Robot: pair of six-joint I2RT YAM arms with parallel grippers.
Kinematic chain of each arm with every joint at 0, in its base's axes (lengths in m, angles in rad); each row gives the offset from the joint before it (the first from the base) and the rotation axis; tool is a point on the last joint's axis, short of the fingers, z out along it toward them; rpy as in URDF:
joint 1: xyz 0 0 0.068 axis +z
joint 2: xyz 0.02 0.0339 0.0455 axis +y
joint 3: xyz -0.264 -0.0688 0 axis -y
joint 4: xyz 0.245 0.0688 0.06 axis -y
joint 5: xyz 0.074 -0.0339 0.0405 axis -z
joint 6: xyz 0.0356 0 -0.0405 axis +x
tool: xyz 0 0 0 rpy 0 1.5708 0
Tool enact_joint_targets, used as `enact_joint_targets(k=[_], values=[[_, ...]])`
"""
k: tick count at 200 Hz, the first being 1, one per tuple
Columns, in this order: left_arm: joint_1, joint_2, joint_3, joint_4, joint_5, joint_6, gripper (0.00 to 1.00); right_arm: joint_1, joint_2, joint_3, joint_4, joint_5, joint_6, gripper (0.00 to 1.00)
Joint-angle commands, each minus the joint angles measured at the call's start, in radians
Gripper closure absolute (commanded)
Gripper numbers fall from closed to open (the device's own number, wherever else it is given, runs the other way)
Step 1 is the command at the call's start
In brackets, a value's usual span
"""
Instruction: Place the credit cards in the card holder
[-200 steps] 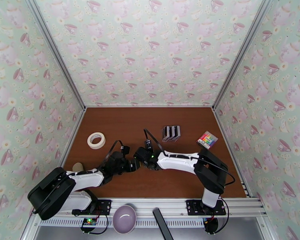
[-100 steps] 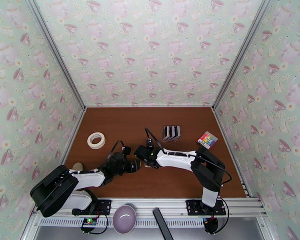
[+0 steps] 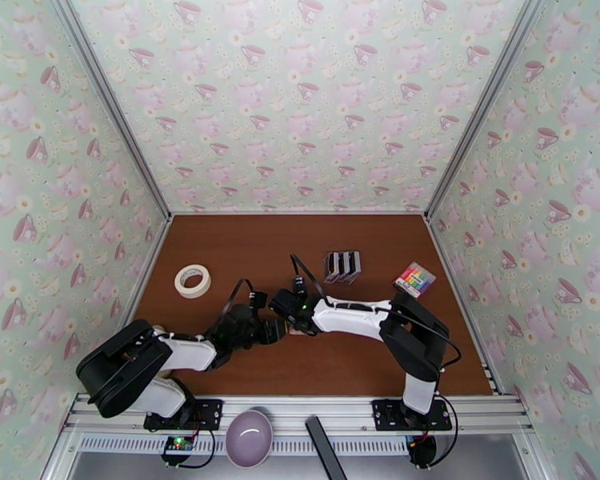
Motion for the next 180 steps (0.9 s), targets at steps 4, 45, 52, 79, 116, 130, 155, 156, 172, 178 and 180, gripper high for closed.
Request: enact_joint_targets(k=[4, 45, 52, 79, 116, 130, 155, 156, 172, 178, 180], values=[[-0.009, 0.039, -0.016, -0.078, 0.018, -0.021, 0.46, -0.004, 0.046, 0.030, -0.009, -0.018, 0.001, 0.63], [-0.016, 0.035, -0.016, -0.086, 0.012, -0.016, 0.46, -0.010, 0.063, 0.027, -0.026, -0.004, 0.009, 0.66], [-0.017, 0.039, -0.013, -0.086, 0.013, -0.016, 0.46, -0.010, 0.064, 0.025, -0.025, -0.002, 0.010, 0.68], [-0.023, 0.056, -0.007, -0.077, 0.016, -0.016, 0.46, -0.012, 0.066, 0.022, -0.025, -0.004, 0.009, 0.75], [-0.027, 0.071, 0.004, -0.075, 0.019, -0.014, 0.46, -0.016, 0.033, -0.004, -0.003, -0.011, 0.002, 0.80], [-0.030, 0.081, 0.015, -0.081, 0.021, -0.009, 0.46, -0.016, 0.013, -0.012, 0.008, -0.017, -0.006, 0.82], [-0.035, 0.105, 0.047, -0.103, 0.022, -0.002, 0.46, -0.015, -0.022, -0.024, 0.024, -0.025, -0.015, 0.85], [-0.036, 0.107, 0.048, -0.104, 0.022, -0.003, 0.46, -0.015, -0.023, -0.024, 0.025, -0.024, -0.015, 0.85], [-0.037, 0.129, 0.070, -0.114, 0.029, 0.001, 0.47, -0.015, -0.041, -0.032, 0.037, -0.032, -0.022, 0.87], [-0.038, 0.137, 0.079, -0.118, 0.030, 0.001, 0.48, -0.016, -0.049, -0.037, 0.041, -0.034, -0.023, 0.87], [-0.038, 0.140, 0.081, -0.119, 0.032, 0.001, 0.48, -0.015, -0.052, -0.039, 0.043, -0.035, -0.024, 0.87]])
